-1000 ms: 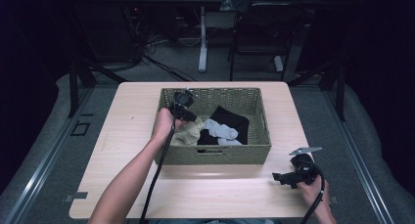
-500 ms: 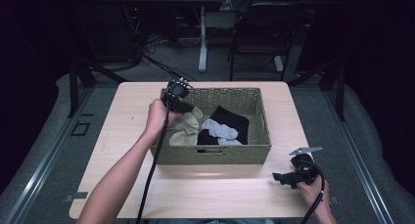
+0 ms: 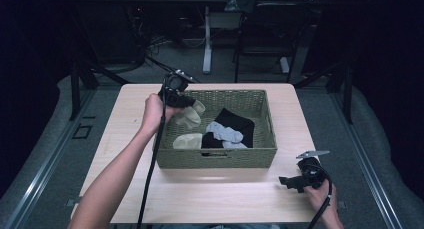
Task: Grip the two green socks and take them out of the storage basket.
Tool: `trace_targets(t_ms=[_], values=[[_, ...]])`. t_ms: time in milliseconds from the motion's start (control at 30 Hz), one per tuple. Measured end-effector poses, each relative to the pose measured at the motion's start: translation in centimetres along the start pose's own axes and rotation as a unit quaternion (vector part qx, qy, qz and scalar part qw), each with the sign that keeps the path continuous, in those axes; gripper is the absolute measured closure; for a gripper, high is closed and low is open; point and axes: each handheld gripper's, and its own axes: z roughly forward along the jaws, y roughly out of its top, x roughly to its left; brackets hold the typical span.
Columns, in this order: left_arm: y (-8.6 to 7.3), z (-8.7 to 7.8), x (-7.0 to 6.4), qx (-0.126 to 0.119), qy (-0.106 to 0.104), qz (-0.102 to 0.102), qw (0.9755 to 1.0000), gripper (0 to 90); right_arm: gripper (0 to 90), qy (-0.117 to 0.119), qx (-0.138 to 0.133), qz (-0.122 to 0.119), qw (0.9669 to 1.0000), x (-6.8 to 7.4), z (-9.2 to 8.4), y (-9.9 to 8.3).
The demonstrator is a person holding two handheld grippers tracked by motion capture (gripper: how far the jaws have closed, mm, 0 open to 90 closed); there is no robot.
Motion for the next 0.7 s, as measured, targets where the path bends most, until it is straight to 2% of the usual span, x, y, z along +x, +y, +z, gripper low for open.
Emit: trace_targets(t_ms=[233, 400, 700], values=[[0.3, -1.8, 0.5, -0.014, 0.006, -0.004, 0.9999, 85.7, 0.0, -0.004, -0.003, 0.000, 1.0000, 0.2, -0.1, 0.0], [0.5, -3.5, 0.9, -0.023, 0.018, -0.005, 0.9996, 85.7, 0.0, 0.000, 0.001, -0.001, 1.0000, 0.2, 0.0, 0.0], [0.1, -6.4, 2.5, -0.043, 0.032, -0.019, 0.9984, 85.7, 0.0, -0.001, 0.001, 0.004, 1.0000, -0.1, -0.1, -0.1]])
